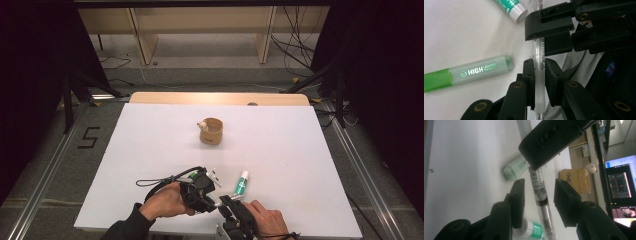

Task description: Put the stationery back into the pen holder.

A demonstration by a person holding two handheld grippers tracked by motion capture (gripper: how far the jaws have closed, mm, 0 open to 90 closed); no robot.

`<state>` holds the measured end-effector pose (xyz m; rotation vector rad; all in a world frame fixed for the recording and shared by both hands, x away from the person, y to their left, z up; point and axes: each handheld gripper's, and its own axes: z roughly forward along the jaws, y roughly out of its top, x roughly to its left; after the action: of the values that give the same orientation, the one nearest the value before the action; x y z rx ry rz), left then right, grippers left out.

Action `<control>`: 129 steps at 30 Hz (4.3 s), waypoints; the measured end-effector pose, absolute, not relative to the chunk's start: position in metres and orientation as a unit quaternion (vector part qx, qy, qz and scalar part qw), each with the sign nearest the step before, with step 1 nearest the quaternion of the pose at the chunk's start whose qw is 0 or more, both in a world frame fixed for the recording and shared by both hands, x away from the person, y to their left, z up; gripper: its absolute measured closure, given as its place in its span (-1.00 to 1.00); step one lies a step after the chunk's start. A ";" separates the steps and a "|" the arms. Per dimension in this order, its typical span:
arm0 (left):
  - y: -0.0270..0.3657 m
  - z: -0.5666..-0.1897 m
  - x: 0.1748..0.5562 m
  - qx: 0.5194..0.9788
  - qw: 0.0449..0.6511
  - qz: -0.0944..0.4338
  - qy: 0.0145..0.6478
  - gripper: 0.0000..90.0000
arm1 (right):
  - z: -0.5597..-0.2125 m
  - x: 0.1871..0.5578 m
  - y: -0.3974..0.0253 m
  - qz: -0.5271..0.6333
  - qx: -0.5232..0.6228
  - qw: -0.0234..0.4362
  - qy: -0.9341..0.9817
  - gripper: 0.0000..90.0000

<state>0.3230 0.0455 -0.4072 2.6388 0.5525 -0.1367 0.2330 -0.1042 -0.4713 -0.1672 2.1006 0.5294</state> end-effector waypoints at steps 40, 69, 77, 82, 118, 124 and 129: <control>0.078 -0.402 0.325 0.942 0.240 -0.055 0.228 0.04 | -0.482 0.238 -0.117 0.159 -0.103 0.498 0.846 0.77; 0.137 -0.424 0.322 0.857 0.424 0.050 0.288 -0.45 | -0.438 0.290 -0.168 0.385 0.176 0.329 0.844 0.77; 0.147 -0.432 0.319 0.831 0.457 0.080 0.308 -0.46 | -0.429 0.307 -0.172 0.460 0.238 0.250 0.818 0.77; 0.157 -0.436 0.319 0.816 0.469 0.096 0.324 -0.48 | -0.427 0.319 -0.175 0.493 0.275 0.211 0.798 0.77; 0.179 -0.454 0.308 0.775 0.497 0.140 0.364 -0.56 | -0.418 0.383 -0.168 0.558 0.380 0.152 0.722 0.77; 0.180 -0.456 0.306 0.774 0.498 0.143 0.365 -0.56 | -0.416 0.396 -0.162 0.563 0.391 0.147 0.713 0.77; 0.182 -0.456 0.304 0.772 0.499 0.146 0.365 -0.56 | -0.416 0.406 -0.158 0.560 0.399 0.146 0.711 0.77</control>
<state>0.3042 0.1819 -0.4560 1.8684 0.8826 0.3534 0.4061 -0.1576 -0.4163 1.1485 2.0474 1.6131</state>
